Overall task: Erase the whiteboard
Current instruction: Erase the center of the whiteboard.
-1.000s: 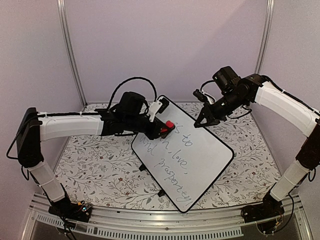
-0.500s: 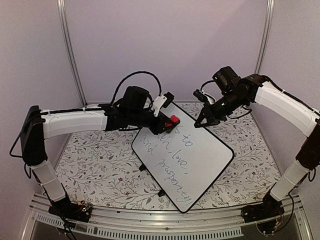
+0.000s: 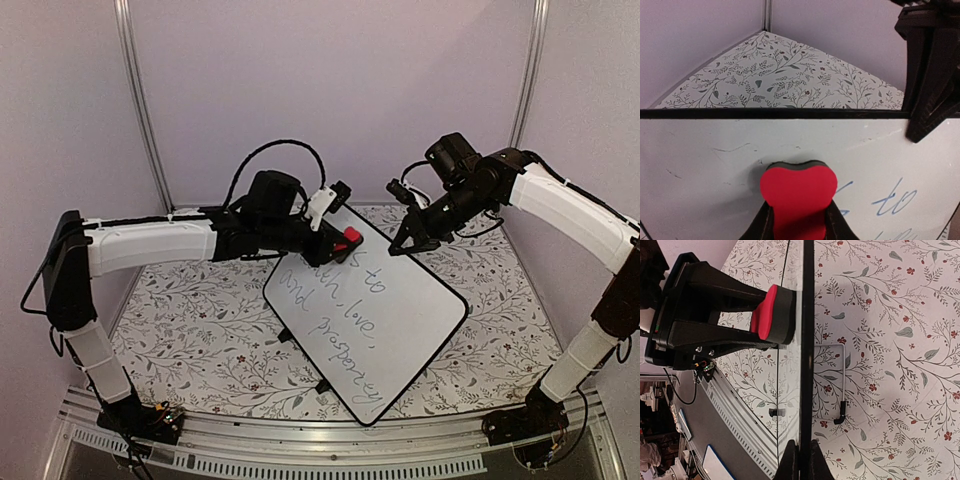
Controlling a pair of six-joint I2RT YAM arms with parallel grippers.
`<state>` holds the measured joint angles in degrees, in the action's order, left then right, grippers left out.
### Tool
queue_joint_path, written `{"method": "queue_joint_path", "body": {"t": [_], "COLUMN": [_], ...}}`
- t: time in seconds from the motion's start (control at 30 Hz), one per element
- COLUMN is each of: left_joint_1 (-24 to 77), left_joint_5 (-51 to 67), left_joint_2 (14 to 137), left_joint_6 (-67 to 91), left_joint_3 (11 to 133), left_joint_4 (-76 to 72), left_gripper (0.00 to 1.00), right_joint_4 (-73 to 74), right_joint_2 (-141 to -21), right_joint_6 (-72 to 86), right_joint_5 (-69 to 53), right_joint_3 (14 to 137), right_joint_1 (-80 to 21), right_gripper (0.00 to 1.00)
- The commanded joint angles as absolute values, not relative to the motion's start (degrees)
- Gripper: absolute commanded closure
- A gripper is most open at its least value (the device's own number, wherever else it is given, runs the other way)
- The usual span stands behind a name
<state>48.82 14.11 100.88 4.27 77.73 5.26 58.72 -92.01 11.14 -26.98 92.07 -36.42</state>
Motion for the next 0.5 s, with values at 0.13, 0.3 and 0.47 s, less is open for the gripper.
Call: {"method": "queue_joint_path", "body": {"t": [0.13, 0.3, 0.47], "left_joint_1": [51.2, 51.3, 51.3], "left_joint_5": [11.4, 10.4, 10.3], "left_joint_2": [101.0, 99.7, 99.1], "left_joint_6": [4.5, 4.8, 5.5], "left_joint_3": [71.6, 69.1, 67.1], "left_joint_4": [6.5, 6.5, 6.5], "left_gripper": [1.0, 1.0, 1.0], "right_joint_4": [56.7, 56.7, 56.7], "right_joint_2": [-91.8, -91.8, -91.9], "right_joint_6": [5.8, 5.7, 5.7], "right_joint_5": [-31.7, -31.8, -31.8], "right_joint_3": [93.5, 93.6, 93.6], "right_joint_1": [-39.3, -39.2, -39.3], "right_gripper": [1.0, 1.0, 1.0]}}
